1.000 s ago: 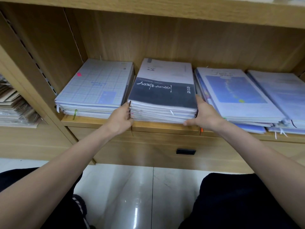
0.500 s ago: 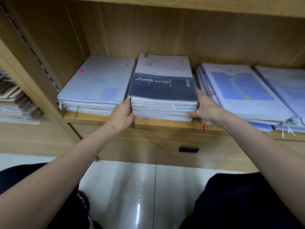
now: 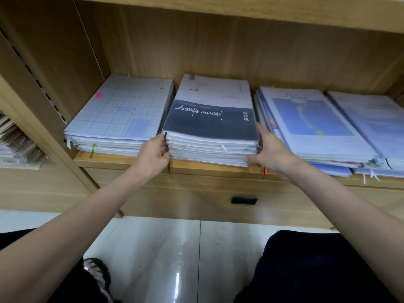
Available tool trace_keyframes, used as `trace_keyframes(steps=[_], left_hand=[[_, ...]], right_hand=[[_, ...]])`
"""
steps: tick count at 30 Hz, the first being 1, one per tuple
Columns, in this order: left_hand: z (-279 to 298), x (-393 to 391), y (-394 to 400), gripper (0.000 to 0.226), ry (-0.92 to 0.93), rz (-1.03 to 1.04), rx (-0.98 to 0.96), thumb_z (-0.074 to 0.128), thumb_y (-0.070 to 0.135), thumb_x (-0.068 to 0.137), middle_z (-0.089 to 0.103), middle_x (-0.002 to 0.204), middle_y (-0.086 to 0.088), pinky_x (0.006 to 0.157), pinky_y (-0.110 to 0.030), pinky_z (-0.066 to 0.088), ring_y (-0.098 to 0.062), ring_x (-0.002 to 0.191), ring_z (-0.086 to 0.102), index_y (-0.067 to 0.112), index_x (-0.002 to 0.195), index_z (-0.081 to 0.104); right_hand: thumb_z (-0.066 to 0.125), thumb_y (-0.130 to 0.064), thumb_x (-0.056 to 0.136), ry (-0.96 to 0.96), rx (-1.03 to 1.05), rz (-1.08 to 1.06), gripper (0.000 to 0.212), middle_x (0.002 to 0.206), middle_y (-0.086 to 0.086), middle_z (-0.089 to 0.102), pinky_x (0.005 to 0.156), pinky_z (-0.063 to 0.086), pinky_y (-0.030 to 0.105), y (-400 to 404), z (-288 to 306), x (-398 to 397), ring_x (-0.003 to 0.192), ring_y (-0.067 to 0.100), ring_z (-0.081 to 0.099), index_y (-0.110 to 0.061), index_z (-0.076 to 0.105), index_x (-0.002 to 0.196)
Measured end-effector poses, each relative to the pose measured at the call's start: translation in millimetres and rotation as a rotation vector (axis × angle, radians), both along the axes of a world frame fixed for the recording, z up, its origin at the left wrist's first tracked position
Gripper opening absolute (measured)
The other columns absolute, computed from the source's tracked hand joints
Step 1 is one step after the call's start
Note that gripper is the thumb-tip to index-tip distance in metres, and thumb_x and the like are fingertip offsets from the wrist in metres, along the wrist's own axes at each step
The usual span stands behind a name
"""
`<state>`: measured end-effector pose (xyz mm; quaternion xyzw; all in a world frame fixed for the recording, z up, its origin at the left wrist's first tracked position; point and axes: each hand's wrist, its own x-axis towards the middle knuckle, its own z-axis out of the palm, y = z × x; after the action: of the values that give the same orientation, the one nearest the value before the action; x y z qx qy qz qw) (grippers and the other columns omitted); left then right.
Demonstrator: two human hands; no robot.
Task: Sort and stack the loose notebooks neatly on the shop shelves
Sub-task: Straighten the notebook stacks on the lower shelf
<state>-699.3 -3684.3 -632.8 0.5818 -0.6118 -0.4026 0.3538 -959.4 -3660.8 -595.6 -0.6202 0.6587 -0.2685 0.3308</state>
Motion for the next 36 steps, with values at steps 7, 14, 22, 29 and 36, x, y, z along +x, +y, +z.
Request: trace_keyframes(steps=[7,14,22,29,36], left_hand=[[1.4,-3.4,-3.9,0.044,-0.180,-0.082,0.037,0.043,-0.011,0.090,0.056,0.121,-0.011,0.105,-0.043,0.040,-0.027,0.119,0.053,0.000,0.132,0.038],[6.5,-1.9,9.9,0.056,-0.110,-0.145,0.170,0.039,-0.015,0.090,0.038,0.141,-0.025,0.109,-0.035,0.031,-0.036,0.132,0.038,-0.004,0.142,0.022],[27.2,-3.2,23.6,0.080,0.099,-0.190,0.131,0.049,-0.018,0.085,0.053,0.108,0.013,0.068,-0.005,0.047,0.002,0.095,0.054,0.022,0.147,0.019],[33.3,-6.9,25.7,0.093,0.083,-0.225,0.125,0.050,-0.018,0.084,0.049,0.103,0.018,0.067,-0.003,0.046,0.004,0.088,0.053,0.031,0.149,0.004],[38.1,-5.1,20.6,0.081,0.129,-0.211,0.060,0.063,0.002,0.085,0.053,0.118,0.020,0.094,-0.021,0.048,-0.002,0.107,0.056,0.035,0.145,0.020]], right_hand=[[0.071,0.003,0.077,-0.024,0.027,-0.008,0.097,0.142,-0.003,0.044,0.082,0.046,0.027,-2.7,2.0,-5.9,0.108,0.015,0.047,-0.028,0.015,0.150],[0.078,-0.006,0.073,-0.176,0.032,0.005,0.112,0.154,-0.003,0.024,0.113,0.026,0.033,3.0,4.5,1.0,0.140,0.018,0.025,-0.030,0.001,0.151],[0.072,0.010,0.072,-0.337,0.120,-0.005,0.108,0.133,-0.009,0.043,0.106,0.039,0.043,-7.3,15.3,8.1,0.129,0.018,0.041,-0.031,0.007,0.149],[0.075,0.008,0.070,-0.419,0.098,-0.019,0.107,0.121,-0.014,0.047,0.103,0.042,0.043,-6.9,16.8,1.6,0.123,0.019,0.047,-0.031,0.013,0.148],[0.080,-0.014,0.064,-0.554,0.143,0.013,0.090,0.121,-0.012,0.057,0.098,0.044,0.050,-10.9,17.0,1.7,0.117,0.017,0.054,-0.038,0.029,0.134]])
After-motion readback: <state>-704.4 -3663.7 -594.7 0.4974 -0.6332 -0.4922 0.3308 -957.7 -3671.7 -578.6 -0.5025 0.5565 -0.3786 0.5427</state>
